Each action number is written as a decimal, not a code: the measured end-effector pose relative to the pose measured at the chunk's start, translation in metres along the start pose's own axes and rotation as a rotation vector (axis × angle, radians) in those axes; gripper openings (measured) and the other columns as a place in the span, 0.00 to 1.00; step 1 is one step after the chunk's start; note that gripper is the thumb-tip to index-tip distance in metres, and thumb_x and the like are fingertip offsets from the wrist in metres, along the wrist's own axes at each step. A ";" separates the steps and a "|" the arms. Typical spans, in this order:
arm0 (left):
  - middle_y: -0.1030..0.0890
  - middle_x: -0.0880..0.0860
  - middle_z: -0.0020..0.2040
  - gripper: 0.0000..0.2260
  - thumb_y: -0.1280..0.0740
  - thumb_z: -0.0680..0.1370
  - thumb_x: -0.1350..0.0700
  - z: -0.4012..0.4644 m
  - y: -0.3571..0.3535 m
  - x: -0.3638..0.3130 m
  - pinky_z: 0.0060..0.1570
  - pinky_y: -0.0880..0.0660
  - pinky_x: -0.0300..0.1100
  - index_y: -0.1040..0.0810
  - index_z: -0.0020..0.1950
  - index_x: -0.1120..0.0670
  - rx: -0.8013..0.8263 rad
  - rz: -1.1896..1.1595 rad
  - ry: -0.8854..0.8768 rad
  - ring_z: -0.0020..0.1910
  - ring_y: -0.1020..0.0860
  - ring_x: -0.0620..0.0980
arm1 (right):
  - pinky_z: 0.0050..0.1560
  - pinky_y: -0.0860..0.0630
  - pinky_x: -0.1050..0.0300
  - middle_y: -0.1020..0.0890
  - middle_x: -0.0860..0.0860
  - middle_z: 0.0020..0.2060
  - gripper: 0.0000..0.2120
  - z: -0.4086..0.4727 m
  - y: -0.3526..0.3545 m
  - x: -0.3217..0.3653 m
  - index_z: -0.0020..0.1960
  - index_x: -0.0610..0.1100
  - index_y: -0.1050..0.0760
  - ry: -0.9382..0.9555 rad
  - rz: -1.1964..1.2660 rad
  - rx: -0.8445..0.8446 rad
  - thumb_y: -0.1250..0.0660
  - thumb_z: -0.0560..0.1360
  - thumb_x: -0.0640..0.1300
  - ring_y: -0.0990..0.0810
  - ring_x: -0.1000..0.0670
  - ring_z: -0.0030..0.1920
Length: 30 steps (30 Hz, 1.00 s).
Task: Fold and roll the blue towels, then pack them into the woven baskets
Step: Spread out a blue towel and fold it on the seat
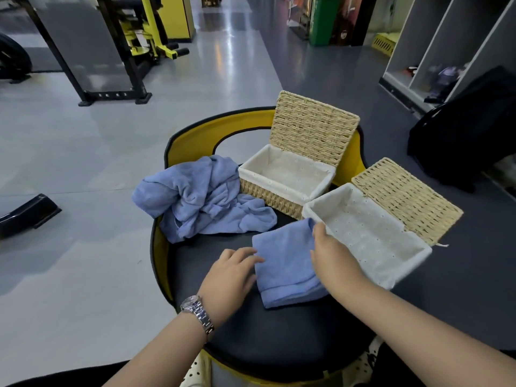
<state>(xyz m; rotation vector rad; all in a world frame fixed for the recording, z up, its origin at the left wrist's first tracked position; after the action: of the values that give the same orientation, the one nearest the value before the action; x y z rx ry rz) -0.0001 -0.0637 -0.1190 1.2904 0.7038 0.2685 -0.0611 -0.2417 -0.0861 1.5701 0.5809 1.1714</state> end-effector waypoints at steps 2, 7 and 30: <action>0.27 0.46 0.67 0.16 0.44 0.77 0.44 0.000 -0.015 -0.003 0.53 0.24 0.48 0.27 0.63 0.42 0.056 0.048 -0.030 0.52 0.26 0.52 | 0.33 0.27 0.58 0.21 0.44 0.42 0.14 -0.005 -0.008 -0.003 0.58 0.41 0.31 0.100 -0.261 -0.037 0.35 0.74 0.35 0.22 0.43 0.37; 0.32 0.49 0.71 0.20 0.48 0.77 0.40 -0.004 -0.038 0.002 0.56 0.25 0.50 0.30 0.67 0.38 0.163 0.072 0.004 0.55 0.26 0.54 | 0.49 0.27 0.53 0.24 0.44 0.57 0.19 -0.019 -0.045 -0.015 0.67 0.44 0.36 0.116 -0.531 0.225 0.43 0.77 0.36 0.22 0.44 0.55; 0.23 0.40 0.54 0.23 0.26 0.58 0.38 -0.021 -0.028 -0.003 0.41 0.27 0.39 0.25 0.51 0.36 0.083 0.208 -0.075 0.47 0.23 0.45 | 0.42 0.40 0.50 0.18 0.49 0.43 0.22 0.001 -0.074 0.022 0.53 0.46 0.18 0.320 -0.563 0.051 0.21 0.61 0.50 0.23 0.44 0.39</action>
<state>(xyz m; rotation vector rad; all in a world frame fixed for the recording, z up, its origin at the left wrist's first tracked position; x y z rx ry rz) -0.0208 -0.0571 -0.1469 1.4479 0.5216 0.3612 -0.0372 -0.1984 -0.1456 1.1488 1.1838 0.9740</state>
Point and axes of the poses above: each hand's wrist, its own z-axis towards the middle knuckle, its own y-axis out of the back of the hand, x = y × z, the point moved 10 cm from there along z, towards the middle knuckle
